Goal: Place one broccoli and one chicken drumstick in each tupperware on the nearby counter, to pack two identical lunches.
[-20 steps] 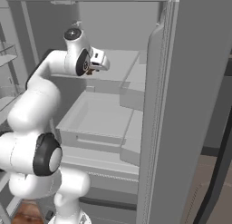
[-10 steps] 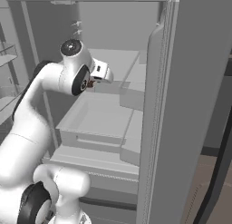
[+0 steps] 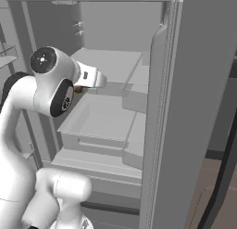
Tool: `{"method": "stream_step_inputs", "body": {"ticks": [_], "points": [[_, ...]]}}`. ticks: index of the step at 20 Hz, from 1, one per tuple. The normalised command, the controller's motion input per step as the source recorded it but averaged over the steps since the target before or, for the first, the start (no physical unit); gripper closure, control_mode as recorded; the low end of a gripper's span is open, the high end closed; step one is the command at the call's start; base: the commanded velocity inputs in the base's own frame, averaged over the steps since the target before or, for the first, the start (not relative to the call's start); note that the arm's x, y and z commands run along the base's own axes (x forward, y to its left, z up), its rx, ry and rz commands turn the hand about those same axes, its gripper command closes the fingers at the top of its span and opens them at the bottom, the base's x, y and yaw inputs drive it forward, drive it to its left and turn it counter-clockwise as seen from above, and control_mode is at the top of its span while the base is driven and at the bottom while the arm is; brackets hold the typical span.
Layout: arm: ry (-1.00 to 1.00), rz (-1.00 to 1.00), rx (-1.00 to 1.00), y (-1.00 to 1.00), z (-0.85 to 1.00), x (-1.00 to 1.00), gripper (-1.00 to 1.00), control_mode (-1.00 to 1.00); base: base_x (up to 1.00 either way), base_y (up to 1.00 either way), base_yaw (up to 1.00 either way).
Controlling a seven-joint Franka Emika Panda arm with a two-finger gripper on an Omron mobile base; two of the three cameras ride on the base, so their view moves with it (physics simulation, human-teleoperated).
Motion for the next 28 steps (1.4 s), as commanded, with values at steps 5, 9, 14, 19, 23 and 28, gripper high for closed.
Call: {"method": "stream_step_inputs", "body": {"ticks": [5, 9, 14, 19, 23, 28], "points": [[-0.12, 0.01, 0.0, 0.0, 0.52, -0.79, 1.0, -1.0, 0.0, 0.0, 0.0], [-0.01, 0.0, -0.03, 0.0, 0.01, -0.72, 1.0, 1.0, -0.25, 0.0, 0.0], [0.0, 0.0, 0.0, 0.0, 0.0, 0.0, 1.0, 1.0, -1.0, 0.0, 0.0], [0.0, 0.0, 0.0, 0.0, 0.0, 0.0, 1.0, 1.0, -1.0, 0.0, 0.0], [0.0, 0.0, 0.0, 0.0, 0.0, 0.0, 1.0, 1.0, -0.99, 0.0, 0.0], [0.0, 0.0, 0.0, 0.0, 0.0, 0.0, 1.0, 1.0, -0.85, 0.14, 0.0]]}}
